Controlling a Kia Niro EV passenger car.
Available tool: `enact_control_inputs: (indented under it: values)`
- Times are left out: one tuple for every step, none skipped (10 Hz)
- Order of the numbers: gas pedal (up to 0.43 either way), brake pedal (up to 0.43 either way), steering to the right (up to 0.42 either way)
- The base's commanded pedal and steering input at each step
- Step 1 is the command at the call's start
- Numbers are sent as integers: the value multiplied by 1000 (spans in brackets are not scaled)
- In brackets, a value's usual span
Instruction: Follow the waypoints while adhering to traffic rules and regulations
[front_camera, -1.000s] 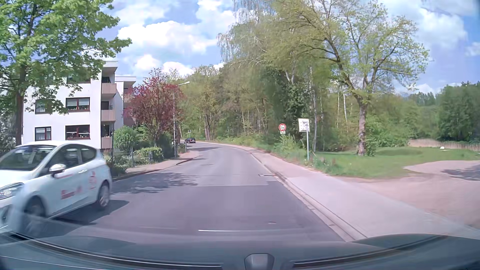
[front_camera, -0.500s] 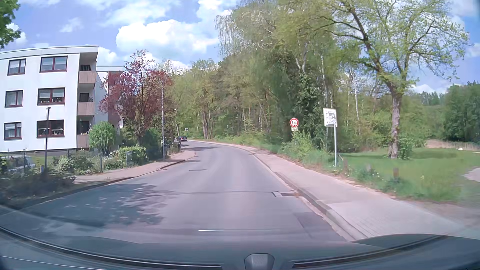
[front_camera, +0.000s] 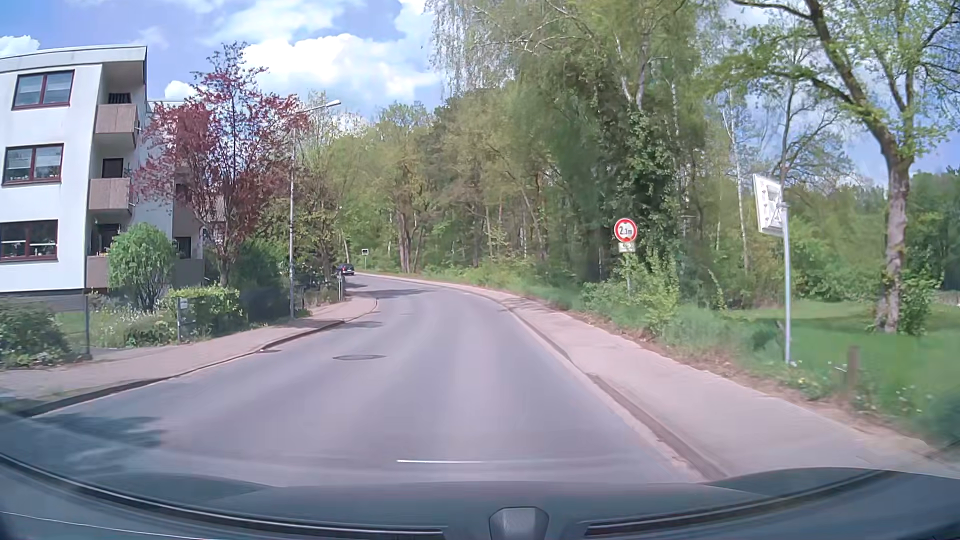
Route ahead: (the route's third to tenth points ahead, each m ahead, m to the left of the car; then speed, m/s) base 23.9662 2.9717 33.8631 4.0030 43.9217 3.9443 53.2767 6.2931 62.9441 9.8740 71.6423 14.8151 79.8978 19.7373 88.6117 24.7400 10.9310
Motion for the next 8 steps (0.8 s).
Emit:
enact_control_inputs:
  values:
    - [47, 0, -4]
    - [47, 0, -5]
    - [59, 0, -9]
    - [59, 0, -10]
    - [59, 0, -9]
    - [59, 0, -9]
    - [59, 0, -9]
    - [59, 0, -8]
